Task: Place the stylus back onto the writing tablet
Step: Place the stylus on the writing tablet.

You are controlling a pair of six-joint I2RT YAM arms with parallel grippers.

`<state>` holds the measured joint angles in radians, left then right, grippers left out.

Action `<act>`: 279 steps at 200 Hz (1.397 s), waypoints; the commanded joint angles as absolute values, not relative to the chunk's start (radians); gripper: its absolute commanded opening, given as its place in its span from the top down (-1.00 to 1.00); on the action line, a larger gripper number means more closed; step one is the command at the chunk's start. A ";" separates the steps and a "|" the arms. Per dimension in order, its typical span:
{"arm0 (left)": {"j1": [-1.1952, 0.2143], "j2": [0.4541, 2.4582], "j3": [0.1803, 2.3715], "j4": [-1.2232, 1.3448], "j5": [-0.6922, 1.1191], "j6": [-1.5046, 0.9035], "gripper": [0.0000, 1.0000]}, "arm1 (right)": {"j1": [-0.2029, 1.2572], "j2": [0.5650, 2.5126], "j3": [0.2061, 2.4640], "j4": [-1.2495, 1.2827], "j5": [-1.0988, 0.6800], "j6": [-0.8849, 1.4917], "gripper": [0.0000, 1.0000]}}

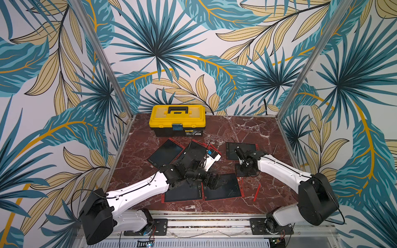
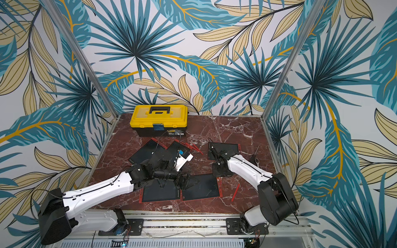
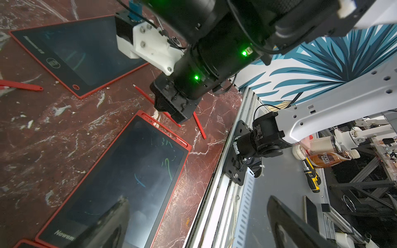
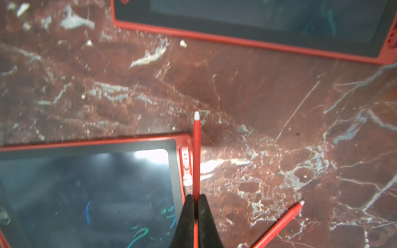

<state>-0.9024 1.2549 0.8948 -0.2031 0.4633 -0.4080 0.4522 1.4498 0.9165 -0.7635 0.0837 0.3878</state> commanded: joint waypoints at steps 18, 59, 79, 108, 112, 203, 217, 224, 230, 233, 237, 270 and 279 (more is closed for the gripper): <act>-0.900 1.249 0.887 -0.207 0.462 -0.404 -0.99 | 0.465 1.394 0.850 -0.781 0.011 0.379 0.91; -0.900 1.250 0.883 -0.196 0.468 -0.410 -0.99 | 0.476 1.392 0.804 -0.758 0.000 0.399 0.88; -0.900 1.246 0.869 -0.171 0.475 -0.422 -0.99 | 0.480 1.400 0.790 -0.746 0.004 0.400 0.83; -0.900 1.245 0.844 -0.111 0.480 -0.456 -0.99 | 0.482 1.423 0.784 -0.727 0.002 0.399 0.83; -0.902 1.246 0.842 -0.108 0.480 -0.458 -0.99 | 0.481 1.425 0.784 -0.726 0.002 0.399 0.83; -0.905 1.256 0.839 -0.099 0.476 -0.462 -0.99 | 0.488 1.470 0.779 -0.697 0.018 0.399 0.82; -0.905 1.258 0.840 -0.099 0.473 -0.460 -0.99 | 0.490 1.470 0.779 -0.701 0.023 0.400 0.81; -0.905 1.258 0.840 -0.100 0.473 -0.461 -0.99 | 0.490 1.470 0.779 -0.702 0.027 0.401 0.78; -0.905 1.259 0.841 -0.099 0.473 -0.460 -0.99 | 0.490 1.470 0.778 -0.703 0.031 0.402 0.77; -0.905 1.259 0.841 -0.099 0.472 -0.460 -0.99 | 0.491 1.470 0.779 -0.703 0.032 0.403 0.77; -0.906 1.259 0.841 -0.098 0.473 -0.460 -0.99 | 0.492 1.470 0.778 -0.704 0.035 0.405 0.76; -0.907 1.259 0.836 -0.094 0.471 -0.463 -0.99 | 0.491 1.472 0.772 -0.705 0.043 0.416 0.71; -0.908 1.259 0.836 -0.093 0.472 -0.464 -0.99 | 0.491 1.470 0.773 -0.708 0.047 0.419 0.71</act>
